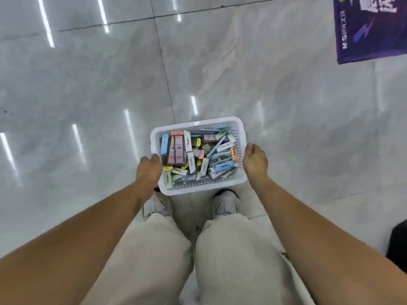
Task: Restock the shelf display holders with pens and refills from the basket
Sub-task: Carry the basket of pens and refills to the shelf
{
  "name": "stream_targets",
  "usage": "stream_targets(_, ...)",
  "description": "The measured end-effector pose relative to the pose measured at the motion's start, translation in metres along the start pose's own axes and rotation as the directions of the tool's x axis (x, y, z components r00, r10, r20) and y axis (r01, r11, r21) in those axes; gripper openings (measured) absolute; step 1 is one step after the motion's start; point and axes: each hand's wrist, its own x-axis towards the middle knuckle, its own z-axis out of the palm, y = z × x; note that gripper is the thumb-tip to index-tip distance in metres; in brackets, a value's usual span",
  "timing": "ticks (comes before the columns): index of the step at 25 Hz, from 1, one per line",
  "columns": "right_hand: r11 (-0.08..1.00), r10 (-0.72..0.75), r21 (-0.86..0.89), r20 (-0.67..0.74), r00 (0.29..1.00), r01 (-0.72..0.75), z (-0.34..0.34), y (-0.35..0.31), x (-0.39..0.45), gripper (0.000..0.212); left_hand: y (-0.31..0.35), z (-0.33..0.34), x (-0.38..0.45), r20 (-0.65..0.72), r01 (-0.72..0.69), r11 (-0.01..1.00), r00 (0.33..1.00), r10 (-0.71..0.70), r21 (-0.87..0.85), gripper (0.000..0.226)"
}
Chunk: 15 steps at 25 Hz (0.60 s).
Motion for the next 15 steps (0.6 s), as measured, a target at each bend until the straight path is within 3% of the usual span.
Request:
stream_targets(4, 1.000, 0.004, 0.024, -0.014, 1.000, -0.004, 0.031, -0.001, 0.034, 0.045, -0.006, 0.018, 0.044, -0.010, 0.023, 0.997, 1.000, -0.024, -0.070, 0.052)
stream_targets(7, 1.000, -0.031, -0.004, -0.043, 0.999, 0.031, 0.036, 0.011, 0.035, 0.039, -0.013, 0.021, 0.047, -0.075, -0.074, 0.996, 0.994, 0.077, 0.041, 0.049)
stream_targets(11, 0.997, -0.046, 0.054, -0.042, 0.998, 0.048, -0.004, -0.005, 0.005, 0.037, 0.011, -0.013, 0.008, -0.109, -0.204, 0.977, 0.972, 0.209, 0.056, 0.041)
stream_targets(15, 0.983, -0.127, 0.122, -0.081, 0.989, 0.136, -0.092, -0.067, -0.058, 0.042, 0.062, -0.081, -0.084, -0.180, -0.325, 0.946, 0.931, 0.318, -0.011, 0.035)
